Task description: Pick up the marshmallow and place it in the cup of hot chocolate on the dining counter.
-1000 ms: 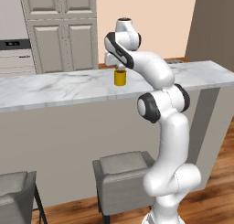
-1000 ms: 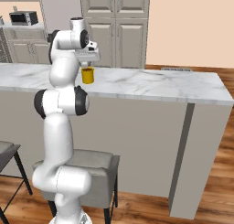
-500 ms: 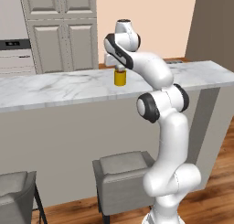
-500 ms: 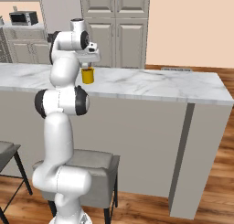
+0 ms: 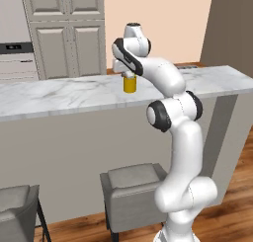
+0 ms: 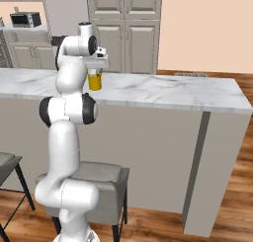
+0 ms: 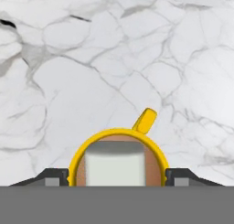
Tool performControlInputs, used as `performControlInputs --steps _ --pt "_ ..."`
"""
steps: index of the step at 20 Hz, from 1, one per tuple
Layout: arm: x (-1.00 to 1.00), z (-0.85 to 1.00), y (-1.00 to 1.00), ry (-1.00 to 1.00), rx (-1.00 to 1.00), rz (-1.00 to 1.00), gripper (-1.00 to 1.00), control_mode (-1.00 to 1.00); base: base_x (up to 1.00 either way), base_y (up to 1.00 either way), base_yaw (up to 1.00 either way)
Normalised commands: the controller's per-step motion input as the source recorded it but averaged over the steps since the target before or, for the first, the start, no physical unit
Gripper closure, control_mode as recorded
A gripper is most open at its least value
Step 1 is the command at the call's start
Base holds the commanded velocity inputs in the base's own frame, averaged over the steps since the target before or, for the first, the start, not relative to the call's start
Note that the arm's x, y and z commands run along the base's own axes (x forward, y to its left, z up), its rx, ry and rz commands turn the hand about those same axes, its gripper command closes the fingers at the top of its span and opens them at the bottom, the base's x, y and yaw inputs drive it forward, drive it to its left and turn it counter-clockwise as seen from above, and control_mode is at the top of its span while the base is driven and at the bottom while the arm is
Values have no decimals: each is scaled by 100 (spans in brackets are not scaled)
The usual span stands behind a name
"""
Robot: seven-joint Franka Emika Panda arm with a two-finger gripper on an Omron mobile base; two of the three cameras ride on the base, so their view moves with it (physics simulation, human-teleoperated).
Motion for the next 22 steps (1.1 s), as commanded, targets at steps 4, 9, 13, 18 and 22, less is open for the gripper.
performControlInputs --steps 4,9,13,18,22 --pt "0 23 0 -7 0 0 -100 -100 0 0 0" --pt "-40 58 -1 -21 0 0 -100 -100 0 0 0" --pt "-60 11 -5 -16 1 0 -100 -100 0 0 0" --pt "-92 0 -9 -10 7 -1 -100 -100 0 0 0" --pt "-90 5 -37 -12 20 0 -100 -100 0 0 0"
